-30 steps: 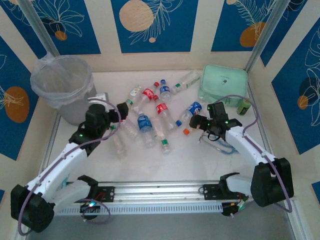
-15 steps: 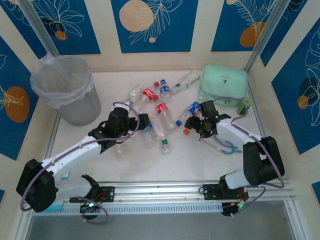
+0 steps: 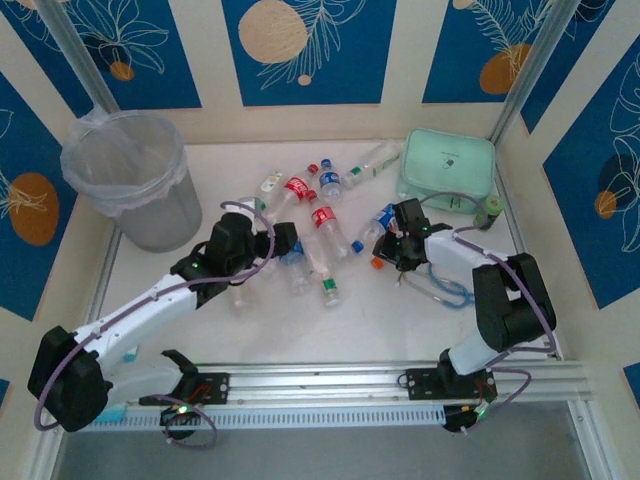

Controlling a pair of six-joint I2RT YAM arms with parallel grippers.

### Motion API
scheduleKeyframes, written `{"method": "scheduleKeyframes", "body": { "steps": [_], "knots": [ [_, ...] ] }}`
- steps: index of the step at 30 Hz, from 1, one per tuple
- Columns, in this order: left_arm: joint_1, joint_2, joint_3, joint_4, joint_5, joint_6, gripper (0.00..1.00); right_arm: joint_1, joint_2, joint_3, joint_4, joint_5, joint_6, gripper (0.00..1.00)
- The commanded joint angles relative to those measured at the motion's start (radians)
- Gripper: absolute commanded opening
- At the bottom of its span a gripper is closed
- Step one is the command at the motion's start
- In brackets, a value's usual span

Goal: Put the plastic bottles in the bin

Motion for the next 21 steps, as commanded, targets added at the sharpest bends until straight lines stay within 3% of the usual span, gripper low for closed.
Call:
{"method": "scheduleKeyframes", "body": {
  "steps": [1,4,7,9,12,17,21],
  "knots": [
    [-0.002,-0.001,-0.013,0.124,0.050,-0.057,1.00,-0.005,-0.107,0.028,-0.083,0.007,-0.027,0.32],
    [-0.001,0.022,-0.011,0.204,0.121,-0.103,0.99,-0.006,-0.188,0.032,-0.115,-0.066,-0.105,0.32],
    [-0.003,0.077,0.012,0.280,0.264,-0.131,1.00,0.001,-0.281,-0.032,0.047,-0.368,-0.303,0.32],
    [-0.007,0.133,0.033,0.324,0.373,-0.144,1.00,0.036,-0.335,-0.060,0.099,-0.497,-0.410,0.32],
    [-0.034,0.186,0.056,0.366,0.450,-0.148,1.00,0.084,-0.381,-0.077,0.157,-0.530,-0.429,0.32],
    [-0.076,0.195,0.089,0.300,0.399,-0.082,1.00,0.126,-0.366,-0.061,0.164,-0.533,-0.469,0.32],
    [-0.076,0.220,0.088,0.326,0.399,-0.108,0.96,0.167,-0.361,-0.048,0.192,-0.537,-0.482,0.32]
  ]
}}
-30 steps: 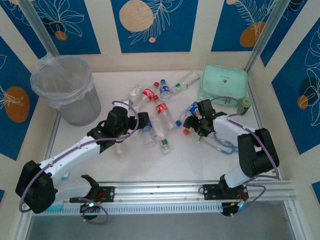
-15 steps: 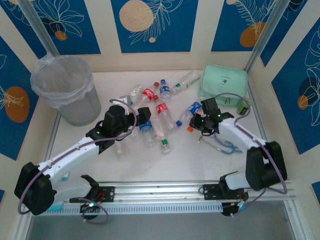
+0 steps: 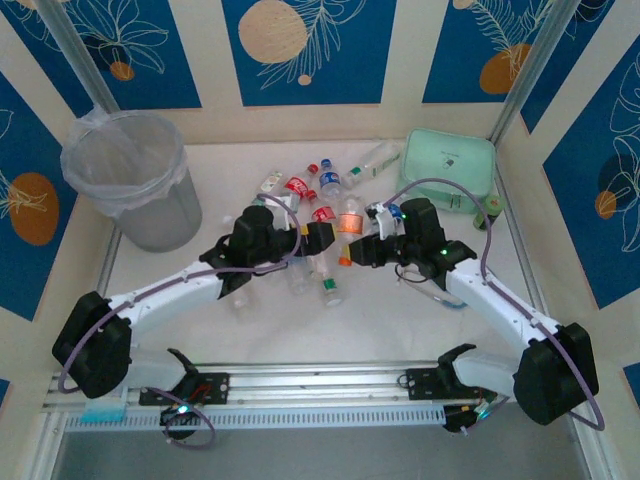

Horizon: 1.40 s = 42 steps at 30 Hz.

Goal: Put the plastic bottles in the bin

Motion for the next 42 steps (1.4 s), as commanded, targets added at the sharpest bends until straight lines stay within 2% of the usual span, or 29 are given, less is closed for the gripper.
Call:
{"method": "scheduleKeyframes", "body": {
  "steps": [1,8,14,18,21,22,23,24,28,32,36,39,42],
  "knots": [
    [-0.004,0.027,0.026,0.045,0.029,-0.006,0.94,0.038,0.008,0.016,0.046,-0.052,-0.048,0.32],
    [-0.004,0.112,0.099,0.041,0.047,-0.031,0.85,0.084,0.038,0.031,0.064,-0.032,-0.065,0.31],
    [-0.004,0.136,0.121,0.059,0.070,-0.057,0.58,0.089,0.060,0.028,0.106,-0.010,-0.055,0.31],
    [-0.004,0.138,0.147,0.058,0.077,-0.071,0.46,0.089,0.067,0.032,0.111,0.016,-0.069,0.40],
    [-0.001,0.132,0.182,0.014,0.067,-0.055,0.44,0.083,0.057,0.031,0.120,0.034,-0.070,0.52],
    [0.002,0.128,0.196,-0.003,0.063,-0.044,0.42,0.079,0.052,0.031,0.118,0.031,-0.070,0.64],
    [0.004,0.125,0.210,-0.019,0.060,-0.034,0.42,0.075,0.050,0.034,0.113,0.031,-0.071,0.84],
    [0.008,0.122,0.230,-0.042,0.058,-0.021,0.41,0.074,0.049,0.041,0.097,0.054,-0.072,1.00],
    [0.049,0.087,0.369,-0.214,0.009,0.070,0.38,0.068,0.027,0.053,0.023,0.198,-0.101,0.99],
    [0.112,0.037,0.541,-0.416,-0.077,0.188,0.37,0.025,0.007,0.078,-0.015,0.220,-0.029,0.99],
    [0.245,0.026,0.720,-0.639,-0.141,0.243,0.32,0.003,0.034,0.208,-0.123,0.286,0.205,0.99],
    [0.351,0.008,0.790,-0.703,-0.163,0.267,0.29,0.006,0.045,0.307,-0.198,0.344,0.361,0.99],
    [0.417,-0.010,0.855,-0.777,-0.251,0.336,0.28,0.009,0.085,0.431,-0.329,0.436,0.557,0.99]
  ]
}}
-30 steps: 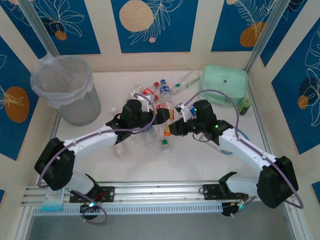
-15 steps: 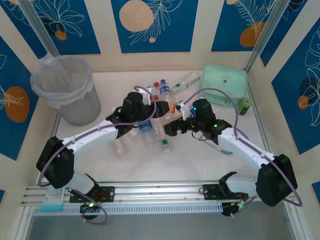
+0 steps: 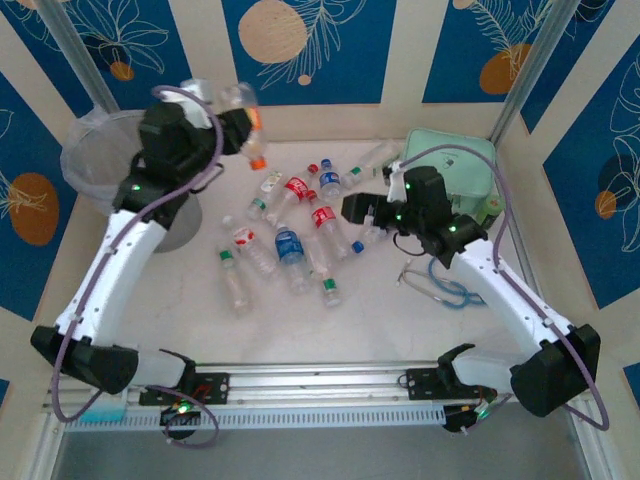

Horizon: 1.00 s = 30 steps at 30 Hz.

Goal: Put the plastic bottles in the bin

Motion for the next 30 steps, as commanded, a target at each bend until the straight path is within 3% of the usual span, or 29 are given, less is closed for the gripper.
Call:
{"method": "scheduleKeyframes", "body": {
  "steps": [1,4,11,21,25,30],
  "knots": [
    [0.056,-0.018,0.070,-0.174,-0.111,0.105,0.27,0.007,0.057,0.143,-0.229,0.113,0.293,0.99],
    [0.103,0.006,0.121,-0.246,-0.181,0.158,0.27,0.028,0.104,0.270,-0.361,0.123,0.374,0.99],
    [0.173,0.065,0.117,-0.267,-0.254,0.174,0.27,0.037,0.070,0.340,-0.391,0.136,0.518,0.99],
    [0.238,0.121,0.150,-0.315,-0.346,0.232,0.27,0.093,0.161,0.533,-0.448,0.216,0.414,0.99],
    [0.251,0.150,0.163,-0.329,-0.354,0.250,0.26,0.055,0.156,0.480,-0.444,0.268,0.383,0.99],
    [0.255,0.206,0.170,-0.367,-0.390,0.283,0.26,-0.054,0.025,0.244,-0.330,0.191,0.326,0.99]
  ]
}}
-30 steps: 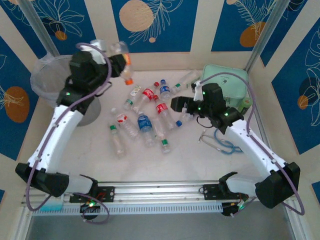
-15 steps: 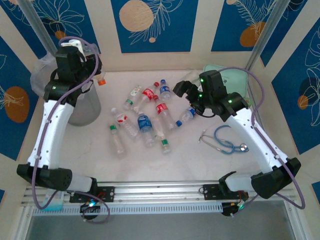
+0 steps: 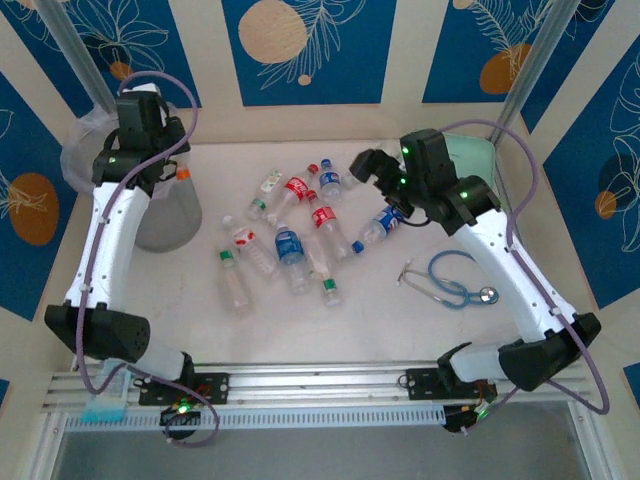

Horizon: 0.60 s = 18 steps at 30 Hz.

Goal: Put the plastic bottles in the bin

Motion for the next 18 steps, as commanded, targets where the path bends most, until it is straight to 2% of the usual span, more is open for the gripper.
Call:
{"method": "scheduleKeyframes", "body": {
  "steps": [1,4,8,11,18],
  "knots": [
    [0.013,0.034,0.014,-0.033,-0.038,0.048,0.26,-0.064,-0.087,-0.091,0.031,-0.031,-0.069,0.99],
    [0.015,0.072,0.005,-0.028,-0.019,0.072,0.26,-0.107,-0.121,-0.123,-0.041,0.010,-0.158,0.99],
    [0.027,0.069,-0.017,-0.025,-0.042,0.047,0.20,-0.145,-0.170,-0.196,-0.102,0.065,-0.221,0.99],
    [0.043,0.007,-0.075,0.070,0.057,0.011,0.19,-0.183,-0.201,-0.262,-0.095,0.040,-0.224,0.99],
    [0.059,-0.062,0.053,0.054,0.184,-0.028,0.18,-0.227,-0.198,-0.278,-0.057,-0.017,-0.236,0.99]
  ]
}}
